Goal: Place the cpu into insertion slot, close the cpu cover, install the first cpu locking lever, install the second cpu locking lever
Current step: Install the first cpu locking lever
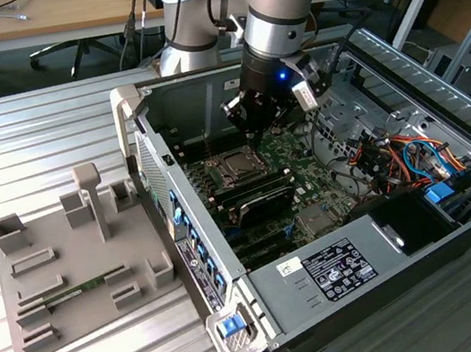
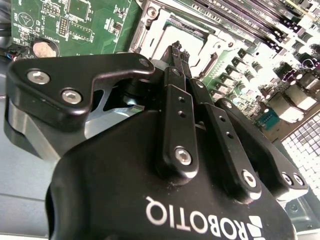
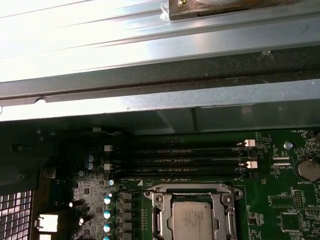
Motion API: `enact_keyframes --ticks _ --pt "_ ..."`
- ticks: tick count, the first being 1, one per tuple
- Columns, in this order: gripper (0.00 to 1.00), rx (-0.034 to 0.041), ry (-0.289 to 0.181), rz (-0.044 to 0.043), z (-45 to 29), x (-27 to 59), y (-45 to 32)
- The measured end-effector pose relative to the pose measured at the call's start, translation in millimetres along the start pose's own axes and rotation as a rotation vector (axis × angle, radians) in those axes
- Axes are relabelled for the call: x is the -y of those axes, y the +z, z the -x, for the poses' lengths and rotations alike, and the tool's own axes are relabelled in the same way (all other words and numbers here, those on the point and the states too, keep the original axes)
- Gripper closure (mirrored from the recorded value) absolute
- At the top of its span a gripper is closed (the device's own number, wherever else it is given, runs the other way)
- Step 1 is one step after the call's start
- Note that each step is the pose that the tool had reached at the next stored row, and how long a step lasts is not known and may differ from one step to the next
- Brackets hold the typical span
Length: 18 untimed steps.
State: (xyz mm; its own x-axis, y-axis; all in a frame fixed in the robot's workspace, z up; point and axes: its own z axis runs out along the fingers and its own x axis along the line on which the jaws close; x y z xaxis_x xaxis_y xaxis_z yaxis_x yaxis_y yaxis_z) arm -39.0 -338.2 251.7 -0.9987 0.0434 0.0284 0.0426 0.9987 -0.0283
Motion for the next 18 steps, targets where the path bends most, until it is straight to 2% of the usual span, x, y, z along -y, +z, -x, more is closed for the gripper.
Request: enact_keyframes --ticks 3,8,18 --pt "0.9 0.0006 -0.021 0.0003 0.0 0.0 0.1" --pt "0.9 0.0031 -0.112 -0.0022 0.0 0.0 0.0" --pt "0.9 0.0032 -0.114 -0.0023 0.0 0.0 0.0"
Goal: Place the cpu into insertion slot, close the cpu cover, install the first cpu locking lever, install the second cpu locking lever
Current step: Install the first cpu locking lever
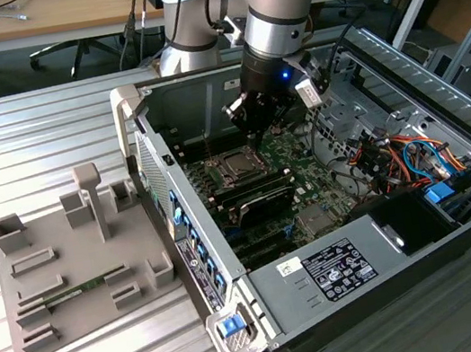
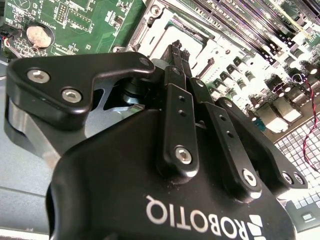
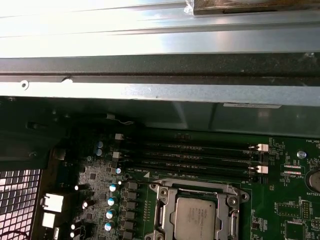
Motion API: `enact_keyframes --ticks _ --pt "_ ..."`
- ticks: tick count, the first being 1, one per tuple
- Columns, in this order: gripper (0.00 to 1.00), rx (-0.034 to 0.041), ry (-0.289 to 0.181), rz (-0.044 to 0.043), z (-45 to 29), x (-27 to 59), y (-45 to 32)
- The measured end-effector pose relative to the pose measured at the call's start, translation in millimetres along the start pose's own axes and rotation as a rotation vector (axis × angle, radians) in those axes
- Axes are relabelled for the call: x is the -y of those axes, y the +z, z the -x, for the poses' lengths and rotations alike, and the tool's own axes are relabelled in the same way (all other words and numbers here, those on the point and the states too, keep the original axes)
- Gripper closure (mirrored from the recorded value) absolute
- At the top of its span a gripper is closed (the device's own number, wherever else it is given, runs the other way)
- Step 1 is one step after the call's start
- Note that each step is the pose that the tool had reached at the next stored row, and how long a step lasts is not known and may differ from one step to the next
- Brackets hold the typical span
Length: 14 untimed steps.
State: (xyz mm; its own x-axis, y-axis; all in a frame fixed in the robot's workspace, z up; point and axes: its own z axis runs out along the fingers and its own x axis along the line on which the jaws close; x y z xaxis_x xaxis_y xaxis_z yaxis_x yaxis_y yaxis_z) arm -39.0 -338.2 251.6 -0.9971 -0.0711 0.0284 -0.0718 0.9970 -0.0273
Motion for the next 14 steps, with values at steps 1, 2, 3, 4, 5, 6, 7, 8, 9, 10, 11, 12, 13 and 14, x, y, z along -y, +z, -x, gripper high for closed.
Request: enact_keyframes --ticks 1,2,3,4,5,6,7,8,9,10,11,12,13,14 --pt "0.9 0.0 0.0 0.0 0.0 0.0 -0.1" --pt "0.9 -0.0001 0.0 -0.0001 0.0 0.0 -1.3" --pt "0.9 0.0 0.0 0.0004 -0.1 0.1 -2.3" --pt "0.9 0.0001 0.0 0.0009 -0.1 0.1 -2.8" --pt "0.9 0.0 0.0 0.0008 -0.1 0.1 -3.3" --pt "0.9 0.0001 0.0 0.0009 -0.1 0.1 -3.6" --pt "0.9 0.0001 0.0 0.0009 -0.1 0.1 -3.9" --pt "0.9 0.0 0.0 0.0008 -0.2 0.1 -4.5" --pt "0.9 0.0001 0.0 0.001 -0.1 0.1 -5.0" --pt "0.9 0.0001 0.0 0.0011 -0.2 0.1 -5.4" --pt "0.9 0.0001 0.0 0.0012 -0.2 0.2 -5.9" --pt "0.9 0.0002 0.0 0.0013 -0.2 0.2 -6.3" --pt "0.9 0.0002 0.0 0.0014 -0.2 0.2 -6.6" --pt "0.9 0.0002 0.0 0.0013 -0.2 0.2 -6.7"
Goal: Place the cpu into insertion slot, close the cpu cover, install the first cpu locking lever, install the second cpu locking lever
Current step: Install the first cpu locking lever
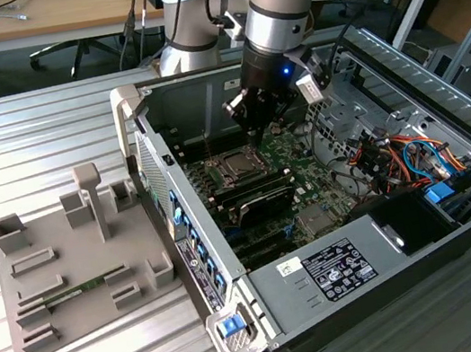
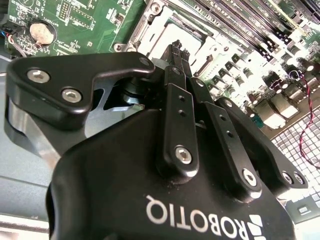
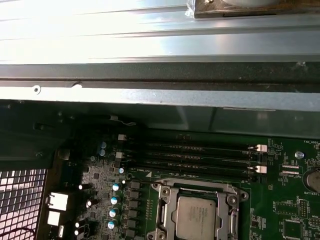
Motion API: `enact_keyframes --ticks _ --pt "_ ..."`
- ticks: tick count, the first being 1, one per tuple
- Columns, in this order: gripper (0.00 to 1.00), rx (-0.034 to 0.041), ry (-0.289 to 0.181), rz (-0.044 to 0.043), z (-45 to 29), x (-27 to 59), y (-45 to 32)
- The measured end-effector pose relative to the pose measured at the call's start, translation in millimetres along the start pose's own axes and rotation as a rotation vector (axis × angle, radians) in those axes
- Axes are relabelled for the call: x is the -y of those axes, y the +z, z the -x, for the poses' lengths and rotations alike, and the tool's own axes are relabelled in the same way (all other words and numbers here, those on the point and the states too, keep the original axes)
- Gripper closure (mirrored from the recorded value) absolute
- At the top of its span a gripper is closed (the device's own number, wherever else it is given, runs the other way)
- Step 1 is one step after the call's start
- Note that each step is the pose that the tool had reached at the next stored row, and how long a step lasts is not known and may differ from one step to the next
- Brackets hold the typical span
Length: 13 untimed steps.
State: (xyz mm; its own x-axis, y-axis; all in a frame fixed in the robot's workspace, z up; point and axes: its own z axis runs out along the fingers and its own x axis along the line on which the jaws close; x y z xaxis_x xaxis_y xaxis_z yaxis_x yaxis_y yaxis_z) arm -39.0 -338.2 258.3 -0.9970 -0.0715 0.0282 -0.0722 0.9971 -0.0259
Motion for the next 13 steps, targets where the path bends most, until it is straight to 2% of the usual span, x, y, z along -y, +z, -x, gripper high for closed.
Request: enact_keyframes --ticks 13 --pt "0.9 0.0 0.0 0.0005 -2.7 -0.2 -1.3"
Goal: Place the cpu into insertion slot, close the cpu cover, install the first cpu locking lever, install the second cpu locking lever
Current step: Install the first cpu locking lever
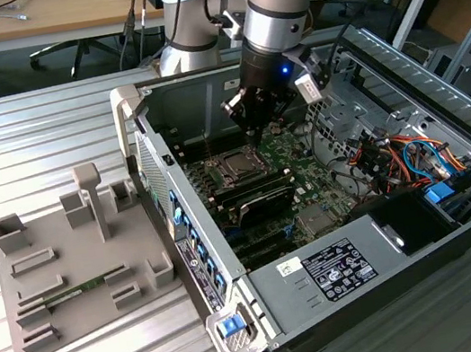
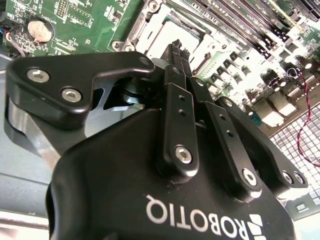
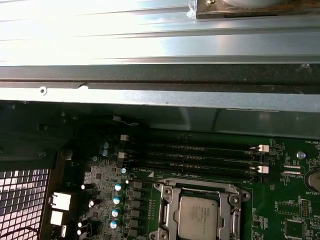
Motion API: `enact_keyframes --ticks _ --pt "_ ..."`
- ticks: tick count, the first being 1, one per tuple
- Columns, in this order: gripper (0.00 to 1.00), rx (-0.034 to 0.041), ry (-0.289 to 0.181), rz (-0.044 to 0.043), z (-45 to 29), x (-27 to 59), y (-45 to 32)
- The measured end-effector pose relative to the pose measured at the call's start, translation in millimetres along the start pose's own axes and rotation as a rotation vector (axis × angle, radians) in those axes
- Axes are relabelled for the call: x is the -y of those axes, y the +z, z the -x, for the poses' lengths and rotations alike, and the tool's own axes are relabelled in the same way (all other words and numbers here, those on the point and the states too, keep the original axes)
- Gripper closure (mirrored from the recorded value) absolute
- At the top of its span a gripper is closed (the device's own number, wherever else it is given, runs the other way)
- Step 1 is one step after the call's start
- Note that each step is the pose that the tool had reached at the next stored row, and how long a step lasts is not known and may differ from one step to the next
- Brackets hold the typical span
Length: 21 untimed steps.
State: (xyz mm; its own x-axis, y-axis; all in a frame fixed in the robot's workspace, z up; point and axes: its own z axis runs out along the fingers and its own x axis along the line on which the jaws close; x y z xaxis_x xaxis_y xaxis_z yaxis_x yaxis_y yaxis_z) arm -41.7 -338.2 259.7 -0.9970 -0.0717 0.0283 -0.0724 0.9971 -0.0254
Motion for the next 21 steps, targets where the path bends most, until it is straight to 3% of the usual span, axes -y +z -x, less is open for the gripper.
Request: enact_keyframes --ticks 21 --pt "0.9 0.0 0.0 0.0 -8.3 -0.6 0.2"
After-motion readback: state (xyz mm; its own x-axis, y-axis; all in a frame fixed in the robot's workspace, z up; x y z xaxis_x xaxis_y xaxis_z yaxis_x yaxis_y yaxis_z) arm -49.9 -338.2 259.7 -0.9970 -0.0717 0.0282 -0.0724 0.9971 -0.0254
